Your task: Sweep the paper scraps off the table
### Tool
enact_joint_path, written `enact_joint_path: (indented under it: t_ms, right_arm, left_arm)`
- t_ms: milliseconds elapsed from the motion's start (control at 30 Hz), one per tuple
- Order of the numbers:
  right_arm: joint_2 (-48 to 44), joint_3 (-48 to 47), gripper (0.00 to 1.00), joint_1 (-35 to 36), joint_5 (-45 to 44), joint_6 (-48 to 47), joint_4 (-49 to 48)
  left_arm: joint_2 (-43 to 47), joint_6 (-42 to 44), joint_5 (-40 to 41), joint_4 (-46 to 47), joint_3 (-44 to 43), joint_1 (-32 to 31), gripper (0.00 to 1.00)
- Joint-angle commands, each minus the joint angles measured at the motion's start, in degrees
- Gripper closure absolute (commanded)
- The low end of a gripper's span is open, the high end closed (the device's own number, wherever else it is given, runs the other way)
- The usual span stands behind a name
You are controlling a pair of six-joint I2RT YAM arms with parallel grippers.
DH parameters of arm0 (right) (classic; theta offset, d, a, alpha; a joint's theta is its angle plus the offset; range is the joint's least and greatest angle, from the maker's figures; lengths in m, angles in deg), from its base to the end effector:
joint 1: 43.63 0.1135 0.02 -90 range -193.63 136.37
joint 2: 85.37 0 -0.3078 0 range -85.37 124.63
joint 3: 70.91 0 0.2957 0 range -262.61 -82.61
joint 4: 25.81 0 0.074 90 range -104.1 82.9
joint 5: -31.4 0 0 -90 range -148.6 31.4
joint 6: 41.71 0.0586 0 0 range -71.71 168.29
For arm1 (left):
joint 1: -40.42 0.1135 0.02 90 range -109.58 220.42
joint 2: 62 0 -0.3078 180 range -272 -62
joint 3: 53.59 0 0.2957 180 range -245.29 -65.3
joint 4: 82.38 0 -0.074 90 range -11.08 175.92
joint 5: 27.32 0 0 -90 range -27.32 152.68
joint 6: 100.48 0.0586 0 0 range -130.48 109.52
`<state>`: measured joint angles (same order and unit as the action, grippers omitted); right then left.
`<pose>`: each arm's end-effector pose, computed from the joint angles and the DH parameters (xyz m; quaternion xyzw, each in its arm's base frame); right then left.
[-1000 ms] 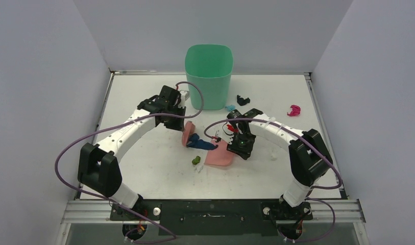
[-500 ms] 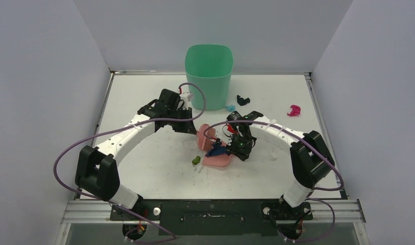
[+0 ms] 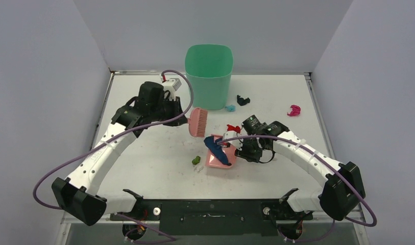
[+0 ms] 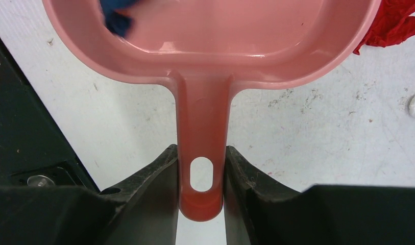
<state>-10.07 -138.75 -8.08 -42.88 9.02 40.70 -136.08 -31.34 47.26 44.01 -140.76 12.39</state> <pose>0.2113 0.1705 0.2475 -0.6111 0.7676 0.1309 0.1424 0.2776 -0.1654 0.3917 0.1123 0.8947 -0.2825 0.3271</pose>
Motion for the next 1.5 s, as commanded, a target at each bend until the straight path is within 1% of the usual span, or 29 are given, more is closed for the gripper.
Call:
enact_joint_path:
  t_ms: [0, 133, 267, 467, 600, 733, 867, 1000, 1167, 1333, 1467]
  right_arm:
    - [-2.41, 0.65, 0.85, -0.41, 0.81, -3.51, 1.46]
    - [-2.43, 1.26, 0.85, -0.36, 0.61, -4.30, 2.35]
    - [-0.53, 1.69, 0.84, 0.07, 0.35, -4.84, 4.02]
    - [3.49, 1.84, 0.85, 1.38, -1.71, -5.38, 6.89]
    - [6.50, 0.68, 0.85, 2.11, -1.59, -4.18, 7.14]
    - [9.09, -0.61, 0.85, 3.85, -1.58, -2.33, 5.80]
    - [11.93, -1.81, 0.85, 5.09, -2.53, 0.71, 3.64]
    - [14.32, -2.13, 0.85, 6.52, -2.48, 3.03, 1.62]
    - [16.50, -2.28, 0.85, 7.26, -1.80, 4.83, -0.90]
    - [14.20, -1.58, 0.87, 6.69, -3.68, 5.99, -4.57]
    - [11.18, -0.56, 0.87, 4.41, -2.92, 5.24, -6.06]
  left_arm:
    - [3.20, 0.74, 8.60, -7.13, -2.41, -0.01, 1.00]
    - [3.80, 1.85, 12.66, -10.05, 0.77, 0.00, 1.00]
    - [4.38, 1.80, 13.56, -12.24, 4.07, -0.03, 1.00]
    - [3.46, 2.47, 15.79, -16.30, 5.69, -0.90, 1.00]
    - [3.06, 2.67, 12.50, -15.43, 7.14, -0.88, 1.00]
    - [0.20, 2.32, 8.80, -14.35, 8.43, -1.55, 1.00]
    - [-2.51, 1.97, 1.82, -9.45, 11.28, -1.76, 1.00]
    - [-4.36, -0.75, -2.99, -4.37, 12.36, -2.55, 1.00]
    - [-5.57, -5.26, -3.81, 0.65, 11.28, -4.40, 1.00]
    - [-6.86, -5.47, -2.02, -1.73, 5.94, -7.20, 1.00]
    - [-6.91, -5.23, 3.60, -4.33, 2.85, -8.42, 1.00]
